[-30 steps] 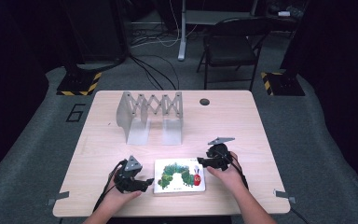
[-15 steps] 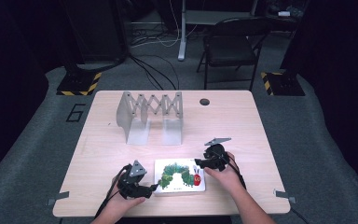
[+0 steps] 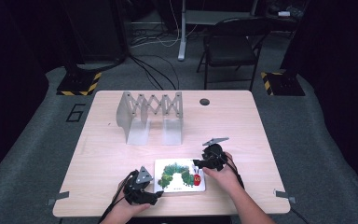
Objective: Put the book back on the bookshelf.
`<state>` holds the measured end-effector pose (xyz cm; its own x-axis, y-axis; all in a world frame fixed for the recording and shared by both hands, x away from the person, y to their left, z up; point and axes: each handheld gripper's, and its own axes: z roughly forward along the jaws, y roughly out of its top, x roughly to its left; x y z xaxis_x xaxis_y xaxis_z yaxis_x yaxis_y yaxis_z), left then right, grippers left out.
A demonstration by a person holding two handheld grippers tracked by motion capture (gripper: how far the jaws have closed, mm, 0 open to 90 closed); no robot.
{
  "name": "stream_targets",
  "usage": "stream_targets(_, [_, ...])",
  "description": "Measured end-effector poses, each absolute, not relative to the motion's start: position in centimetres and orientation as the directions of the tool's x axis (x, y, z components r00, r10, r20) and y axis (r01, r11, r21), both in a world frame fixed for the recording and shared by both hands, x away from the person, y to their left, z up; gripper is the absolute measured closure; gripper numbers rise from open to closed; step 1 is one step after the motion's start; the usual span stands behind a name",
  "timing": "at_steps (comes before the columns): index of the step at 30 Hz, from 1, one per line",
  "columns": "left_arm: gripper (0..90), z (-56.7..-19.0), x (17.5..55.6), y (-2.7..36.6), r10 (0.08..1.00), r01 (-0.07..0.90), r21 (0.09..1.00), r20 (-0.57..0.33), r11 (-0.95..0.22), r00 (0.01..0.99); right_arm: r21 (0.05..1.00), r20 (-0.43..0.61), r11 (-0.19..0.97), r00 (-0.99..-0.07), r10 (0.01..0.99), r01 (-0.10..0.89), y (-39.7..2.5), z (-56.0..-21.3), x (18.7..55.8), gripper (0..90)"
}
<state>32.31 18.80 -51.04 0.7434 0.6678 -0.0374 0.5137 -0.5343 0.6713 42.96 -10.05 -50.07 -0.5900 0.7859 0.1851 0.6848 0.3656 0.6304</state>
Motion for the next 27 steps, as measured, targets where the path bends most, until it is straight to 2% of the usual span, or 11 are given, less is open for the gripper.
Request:
stream_targets(6, [25.6,-51.25,32.04,18.36,0.671,0.491,0.687,-0.007,-0.535,0.742,0.623,0.192,0.375,-0.599,0.777,0.686,-9.81,-50.32,43.13,45.5])
stream_targets(27, [22.9,-52.03,32.25,18.09,0.646,0.476,0.673,0.003,-0.565,0.763,0.607,0.249,0.349,-0.588,0.770,0.714,-9.79,-50.82,43.61,40.7])
